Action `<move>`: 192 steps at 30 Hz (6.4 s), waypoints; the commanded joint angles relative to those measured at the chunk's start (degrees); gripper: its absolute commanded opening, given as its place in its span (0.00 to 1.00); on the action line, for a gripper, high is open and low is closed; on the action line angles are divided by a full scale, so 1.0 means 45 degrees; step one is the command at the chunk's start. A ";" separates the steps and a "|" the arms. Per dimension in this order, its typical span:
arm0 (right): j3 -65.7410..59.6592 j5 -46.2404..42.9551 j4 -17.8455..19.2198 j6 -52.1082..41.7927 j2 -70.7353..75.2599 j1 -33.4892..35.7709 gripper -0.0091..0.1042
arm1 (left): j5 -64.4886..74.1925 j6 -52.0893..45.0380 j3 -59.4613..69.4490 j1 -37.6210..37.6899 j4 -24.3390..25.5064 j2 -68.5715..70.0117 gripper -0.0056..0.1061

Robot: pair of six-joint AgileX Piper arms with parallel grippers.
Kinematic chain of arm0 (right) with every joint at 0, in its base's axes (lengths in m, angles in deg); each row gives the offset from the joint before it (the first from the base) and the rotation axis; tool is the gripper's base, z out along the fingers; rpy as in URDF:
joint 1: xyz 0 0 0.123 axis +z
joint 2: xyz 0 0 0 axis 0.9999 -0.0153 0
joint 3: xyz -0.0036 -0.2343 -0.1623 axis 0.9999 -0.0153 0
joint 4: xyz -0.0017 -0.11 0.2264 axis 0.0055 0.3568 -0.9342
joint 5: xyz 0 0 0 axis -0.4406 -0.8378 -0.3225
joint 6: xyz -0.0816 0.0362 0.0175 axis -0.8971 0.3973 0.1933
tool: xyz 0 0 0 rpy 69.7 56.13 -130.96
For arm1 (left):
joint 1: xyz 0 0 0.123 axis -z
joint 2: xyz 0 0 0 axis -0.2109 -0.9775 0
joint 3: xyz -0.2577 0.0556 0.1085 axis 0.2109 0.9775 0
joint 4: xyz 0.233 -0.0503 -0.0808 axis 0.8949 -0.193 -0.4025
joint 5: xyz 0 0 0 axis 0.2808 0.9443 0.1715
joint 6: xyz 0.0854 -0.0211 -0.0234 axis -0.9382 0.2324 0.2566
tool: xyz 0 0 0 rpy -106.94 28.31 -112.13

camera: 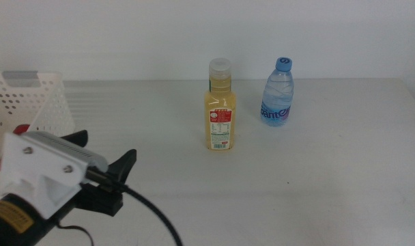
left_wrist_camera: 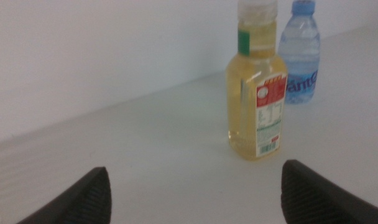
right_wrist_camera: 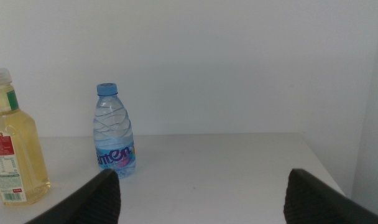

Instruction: Use arms to grab the bottles and put them into the dustbin to the left of the table.

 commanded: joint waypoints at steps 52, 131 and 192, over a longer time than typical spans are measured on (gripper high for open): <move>0.0093 -0.0981 0.0046 -0.0160 0.0350 -0.0119 0.85 | -0.5374 0.5321 -0.8512 0.0047 0.4479 -1.1886 0.86; 0.0093 -0.0981 0.0046 -0.0160 0.0350 -0.0119 0.85 | -0.3566 1.1203 -1.4304 -0.1389 1.2530 -1.4715 0.11; 0.0093 -0.0981 0.0046 -0.0160 0.0350 -0.0119 0.85 | 1.2974 0.1008 -1.0915 -0.4061 0.1487 -0.1105 0.01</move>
